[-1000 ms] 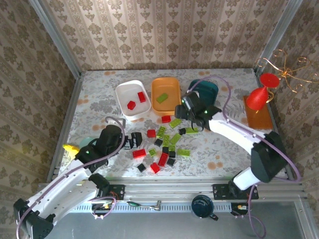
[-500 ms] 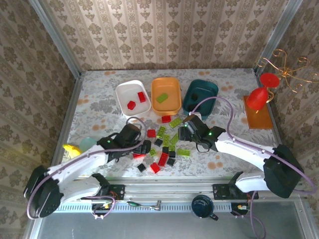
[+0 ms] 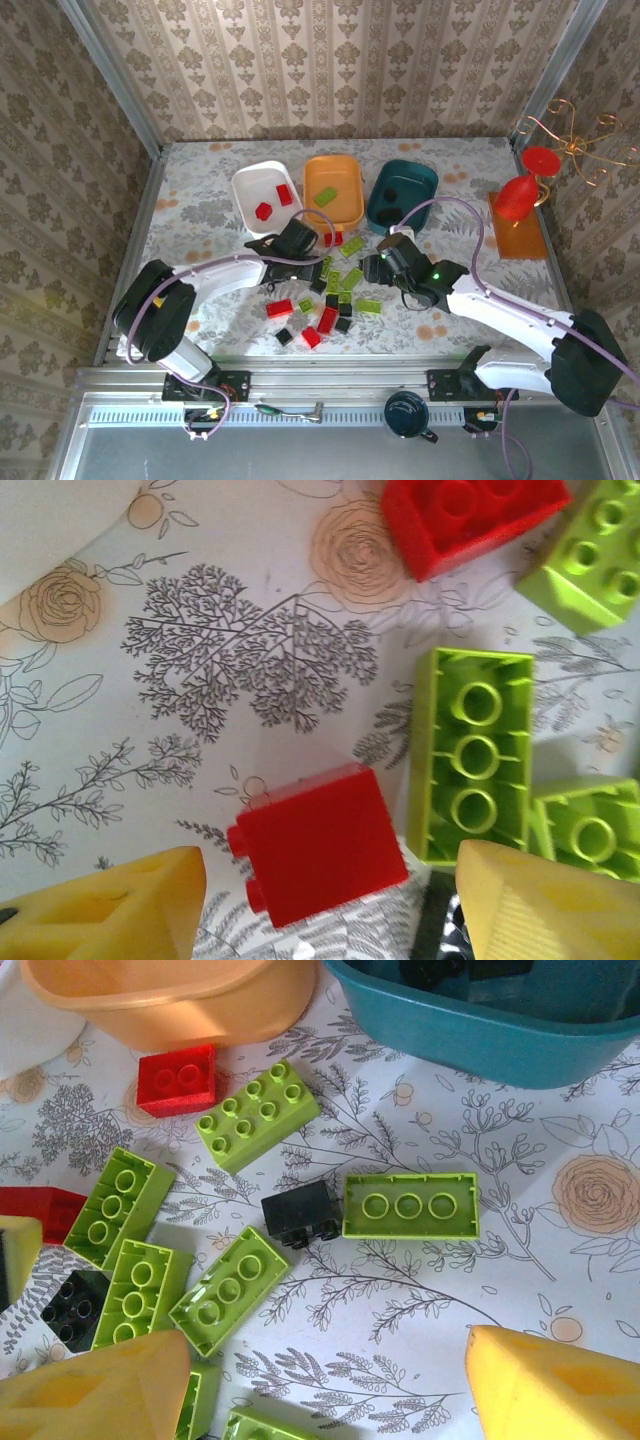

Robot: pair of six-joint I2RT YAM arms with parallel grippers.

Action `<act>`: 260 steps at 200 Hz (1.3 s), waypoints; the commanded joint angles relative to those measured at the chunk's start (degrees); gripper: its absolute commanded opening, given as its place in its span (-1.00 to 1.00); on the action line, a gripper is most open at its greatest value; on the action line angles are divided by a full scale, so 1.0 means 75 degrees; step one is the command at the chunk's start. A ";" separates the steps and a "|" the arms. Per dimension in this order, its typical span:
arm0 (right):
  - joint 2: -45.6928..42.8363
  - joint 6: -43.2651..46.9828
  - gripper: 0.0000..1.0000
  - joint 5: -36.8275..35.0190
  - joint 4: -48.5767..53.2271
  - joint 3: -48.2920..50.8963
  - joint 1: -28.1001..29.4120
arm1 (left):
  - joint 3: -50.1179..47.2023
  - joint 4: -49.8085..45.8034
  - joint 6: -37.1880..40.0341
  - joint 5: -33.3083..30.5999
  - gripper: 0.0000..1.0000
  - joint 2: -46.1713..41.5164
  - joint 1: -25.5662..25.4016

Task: Sort the legos into containers by color
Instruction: Pick up the lego from the center of the table, then place the lego in the container.

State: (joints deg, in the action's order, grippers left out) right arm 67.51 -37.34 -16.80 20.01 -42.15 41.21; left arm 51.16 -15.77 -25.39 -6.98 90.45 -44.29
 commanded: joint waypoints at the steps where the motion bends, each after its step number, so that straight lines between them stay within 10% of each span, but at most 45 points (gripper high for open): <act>1: -0.0266 -0.0040 0.49 -0.0348 0.0348 0.0112 0.0056 | 0.0231 0.0087 0.0149 -0.0156 0.35 0.0219 0.0139; 118: -0.0540 0.0032 0.51 -0.0430 0.0420 0.0089 0.0038 | -0.0349 0.0500 -0.0125 0.0133 -0.28 0.0022 0.0481; 174: -0.0470 -0.0060 0.51 -0.0382 0.0311 0.0101 0.0048 | 0.0397 -0.0150 0.0151 0.0519 -0.24 -0.1666 0.1613; 260: -0.0422 -0.0153 0.52 -0.0249 0.0461 0.0146 0.0046 | 0.3640 -0.0957 0.0652 0.0938 -0.23 0.1370 0.3430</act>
State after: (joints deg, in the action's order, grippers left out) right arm 64.73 -37.50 -17.80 22.06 -41.98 41.21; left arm 73.08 -18.24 -22.63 -1.34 95.35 -19.16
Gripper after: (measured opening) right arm 0.758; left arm 0.429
